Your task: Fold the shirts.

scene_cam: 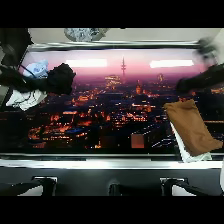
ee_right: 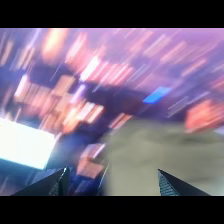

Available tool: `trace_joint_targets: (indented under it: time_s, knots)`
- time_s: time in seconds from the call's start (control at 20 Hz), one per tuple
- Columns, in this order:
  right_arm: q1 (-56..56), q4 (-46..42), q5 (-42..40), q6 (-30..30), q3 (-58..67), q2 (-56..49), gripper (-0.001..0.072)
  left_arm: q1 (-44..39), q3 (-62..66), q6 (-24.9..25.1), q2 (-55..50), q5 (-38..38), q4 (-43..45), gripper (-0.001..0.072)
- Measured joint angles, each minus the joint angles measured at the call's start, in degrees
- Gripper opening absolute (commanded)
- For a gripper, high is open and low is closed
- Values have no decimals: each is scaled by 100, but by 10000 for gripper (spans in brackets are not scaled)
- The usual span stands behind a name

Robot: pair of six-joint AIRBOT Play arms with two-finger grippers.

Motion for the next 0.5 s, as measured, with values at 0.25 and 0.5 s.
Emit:
trace_joint_targets:
  time_s: [0.25,0.5]
  knots:
    - [612,-129,291,39,-785,-374,670,-107,-1762,-238,514,402,142,676]
    - [739,-197,310,70,-962,-448,670,-133,-2186,-293,654,551,166,677]
